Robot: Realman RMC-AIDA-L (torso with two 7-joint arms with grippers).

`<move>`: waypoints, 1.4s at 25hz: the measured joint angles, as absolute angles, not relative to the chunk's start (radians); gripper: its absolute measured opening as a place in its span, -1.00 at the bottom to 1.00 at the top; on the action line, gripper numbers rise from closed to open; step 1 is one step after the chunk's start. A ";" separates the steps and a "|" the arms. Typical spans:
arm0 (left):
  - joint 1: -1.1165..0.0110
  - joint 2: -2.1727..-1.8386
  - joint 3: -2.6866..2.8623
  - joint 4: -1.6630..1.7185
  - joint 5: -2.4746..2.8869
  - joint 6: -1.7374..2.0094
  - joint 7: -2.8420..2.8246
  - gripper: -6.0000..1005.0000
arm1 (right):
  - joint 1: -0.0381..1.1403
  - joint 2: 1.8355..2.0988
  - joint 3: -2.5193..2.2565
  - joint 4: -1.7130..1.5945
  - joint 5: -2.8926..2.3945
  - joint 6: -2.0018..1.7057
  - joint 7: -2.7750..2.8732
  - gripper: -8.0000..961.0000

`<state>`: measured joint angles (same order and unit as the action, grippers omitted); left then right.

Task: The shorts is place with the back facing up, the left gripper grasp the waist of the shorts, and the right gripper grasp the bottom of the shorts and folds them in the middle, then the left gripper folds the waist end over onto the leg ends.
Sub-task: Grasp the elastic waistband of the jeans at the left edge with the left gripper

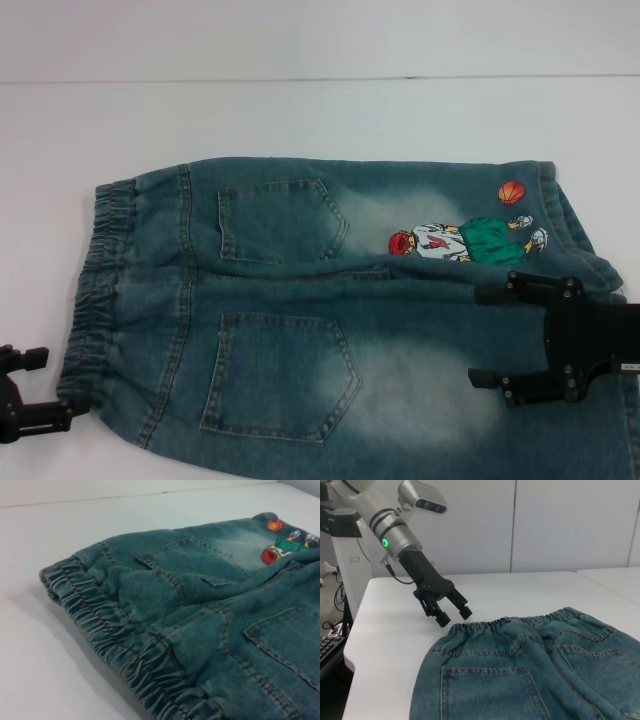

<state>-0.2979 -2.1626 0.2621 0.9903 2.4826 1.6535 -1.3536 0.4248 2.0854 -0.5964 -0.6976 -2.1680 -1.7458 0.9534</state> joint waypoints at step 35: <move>-0.301 -2.166 0.320 0.905 2.459 1.552 -1.264 0.12 | 0.424 2.086 -0.595 -0.699 -2.159 -1.756 0.971 0.93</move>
